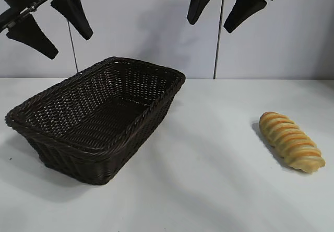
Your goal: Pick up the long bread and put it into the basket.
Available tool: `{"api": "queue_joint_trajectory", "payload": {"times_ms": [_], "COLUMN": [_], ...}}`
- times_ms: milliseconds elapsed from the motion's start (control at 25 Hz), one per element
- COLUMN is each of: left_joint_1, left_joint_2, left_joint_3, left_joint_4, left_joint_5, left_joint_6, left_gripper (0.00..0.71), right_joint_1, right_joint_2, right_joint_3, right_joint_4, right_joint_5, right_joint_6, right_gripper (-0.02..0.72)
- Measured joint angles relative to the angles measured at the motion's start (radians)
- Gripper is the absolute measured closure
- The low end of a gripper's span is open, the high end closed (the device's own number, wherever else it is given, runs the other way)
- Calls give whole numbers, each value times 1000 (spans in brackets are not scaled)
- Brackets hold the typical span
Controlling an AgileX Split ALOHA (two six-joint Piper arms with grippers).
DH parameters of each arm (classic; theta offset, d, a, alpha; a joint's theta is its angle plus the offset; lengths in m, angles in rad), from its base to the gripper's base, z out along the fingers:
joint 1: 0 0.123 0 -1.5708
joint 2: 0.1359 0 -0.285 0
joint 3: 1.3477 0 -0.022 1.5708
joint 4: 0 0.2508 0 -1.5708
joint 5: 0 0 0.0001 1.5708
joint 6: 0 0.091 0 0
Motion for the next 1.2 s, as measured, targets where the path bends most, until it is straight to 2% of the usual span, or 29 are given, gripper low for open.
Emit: {"api": "queue_joint_trajectory", "payload": {"times_ms": [720, 960, 1200], "left_joint_1": [0, 0, 0], "left_joint_2": [0, 0, -58], "left_joint_3": [0, 3, 127], "left_joint_4": [0, 0, 0], "left_joint_5": [-7, 53, 48], "left_joint_6": [0, 0, 0], "left_gripper": [168, 168, 168], "right_joint_1": [0, 0, 0], "right_joint_2": [0, 0, 0], "right_joint_3": [0, 0, 0], "right_joint_4": [0, 0, 0], "right_joint_5": [0, 0, 0], "right_joint_6": [0, 0, 0], "right_gripper": [123, 123, 123]}}
